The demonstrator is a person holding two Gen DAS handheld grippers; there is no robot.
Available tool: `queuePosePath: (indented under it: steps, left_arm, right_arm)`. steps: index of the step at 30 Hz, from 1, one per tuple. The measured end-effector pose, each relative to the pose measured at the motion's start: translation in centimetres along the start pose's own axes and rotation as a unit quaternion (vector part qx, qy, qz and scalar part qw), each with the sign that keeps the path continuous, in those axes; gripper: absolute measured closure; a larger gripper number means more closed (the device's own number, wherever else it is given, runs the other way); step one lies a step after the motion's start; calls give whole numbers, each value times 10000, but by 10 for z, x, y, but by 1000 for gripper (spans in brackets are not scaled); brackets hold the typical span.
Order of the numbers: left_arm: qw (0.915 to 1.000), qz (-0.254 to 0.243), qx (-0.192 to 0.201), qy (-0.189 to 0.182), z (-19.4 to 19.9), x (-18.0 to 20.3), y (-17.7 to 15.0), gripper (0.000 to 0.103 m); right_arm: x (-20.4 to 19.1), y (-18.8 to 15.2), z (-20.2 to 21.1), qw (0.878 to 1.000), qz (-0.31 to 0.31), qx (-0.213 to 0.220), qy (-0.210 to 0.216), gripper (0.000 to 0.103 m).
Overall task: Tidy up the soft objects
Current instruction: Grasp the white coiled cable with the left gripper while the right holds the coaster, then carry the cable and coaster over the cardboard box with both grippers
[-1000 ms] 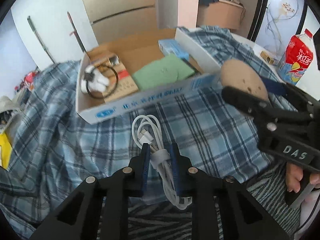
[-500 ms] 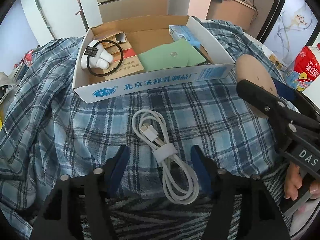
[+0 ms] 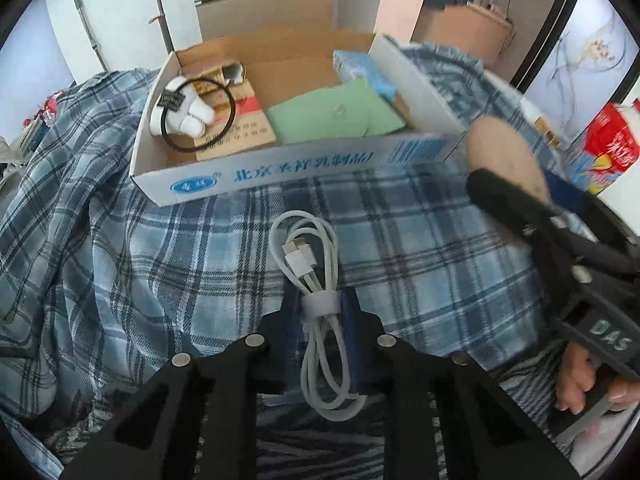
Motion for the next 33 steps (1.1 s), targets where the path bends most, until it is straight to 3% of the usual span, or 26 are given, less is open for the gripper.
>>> queuePosePath:
  steps: [4,7,11,13,18,23,33]
  left_arm:
    - [9951,-552,677,459,19,8,1,82]
    - [9878,-704,1344,353,32,11,0,81]
    - [9679,-720,2401,155,57,8,-4,81]
    - [9592,-700,2738,-4,68,8,-5,81]
    - [9313,-580,3592,191,103,4,-11,81]
    - [9216,-517,3843,171,117,-1,-16,81]
    - [9174,-405,3951,241,126,-7,-18,81]
  right_arm:
    - [0,4,11,9996,11,262,47,23]
    - [-3,5,17,9991,81,412,76,23]
    - [-8,8,25,9977,191,644,57,23]
    - [-10,9,32,9963,247,816,58,23]
    - [-17,12,53,9900,411,1350,3,23]
    - [-20,13,65,9853,470,1643,12,23]
    - [-22,14,76,9793,569,1944,-5,23]
Point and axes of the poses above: each gripper's, at about its wrist camera, not at the fingertips, and z roughly against the way its jaws point, x to its right, y to its top, the point moved 5 cm from there along -z, roughly the way its jaws point, and after that the axes turned 4 degrees about z, right-handed, at the moved point
